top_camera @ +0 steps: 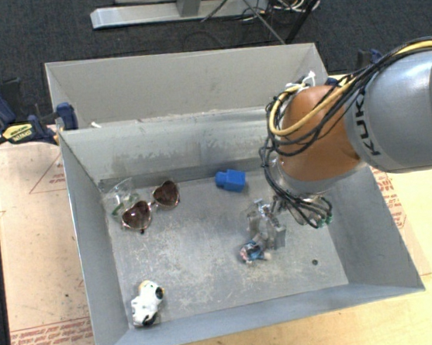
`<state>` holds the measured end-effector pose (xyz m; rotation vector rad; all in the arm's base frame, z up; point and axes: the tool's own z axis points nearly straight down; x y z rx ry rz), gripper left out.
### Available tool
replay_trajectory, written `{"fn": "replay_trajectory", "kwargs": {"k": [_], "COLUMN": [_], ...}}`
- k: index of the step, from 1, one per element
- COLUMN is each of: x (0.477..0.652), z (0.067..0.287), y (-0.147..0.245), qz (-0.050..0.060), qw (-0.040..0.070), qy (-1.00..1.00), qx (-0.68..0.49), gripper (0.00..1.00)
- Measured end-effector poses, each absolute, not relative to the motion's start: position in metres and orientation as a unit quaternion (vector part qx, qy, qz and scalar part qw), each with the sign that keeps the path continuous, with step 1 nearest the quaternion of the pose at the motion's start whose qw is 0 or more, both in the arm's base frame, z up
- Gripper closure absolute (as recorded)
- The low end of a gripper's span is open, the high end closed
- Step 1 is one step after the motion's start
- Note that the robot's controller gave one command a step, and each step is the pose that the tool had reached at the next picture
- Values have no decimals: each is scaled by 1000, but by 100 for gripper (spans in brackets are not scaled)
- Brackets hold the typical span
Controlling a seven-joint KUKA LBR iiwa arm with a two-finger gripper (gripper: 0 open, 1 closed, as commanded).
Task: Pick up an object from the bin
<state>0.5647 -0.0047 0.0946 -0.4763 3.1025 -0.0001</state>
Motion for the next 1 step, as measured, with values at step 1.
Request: {"fn": "replay_trajectory", "kwargs": {"k": [1], "x": [565], "z": [95], "y": [-5], "qz": [0], "qw": [1], "qy": [988], "qx": [-152], "gripper": [100]}}
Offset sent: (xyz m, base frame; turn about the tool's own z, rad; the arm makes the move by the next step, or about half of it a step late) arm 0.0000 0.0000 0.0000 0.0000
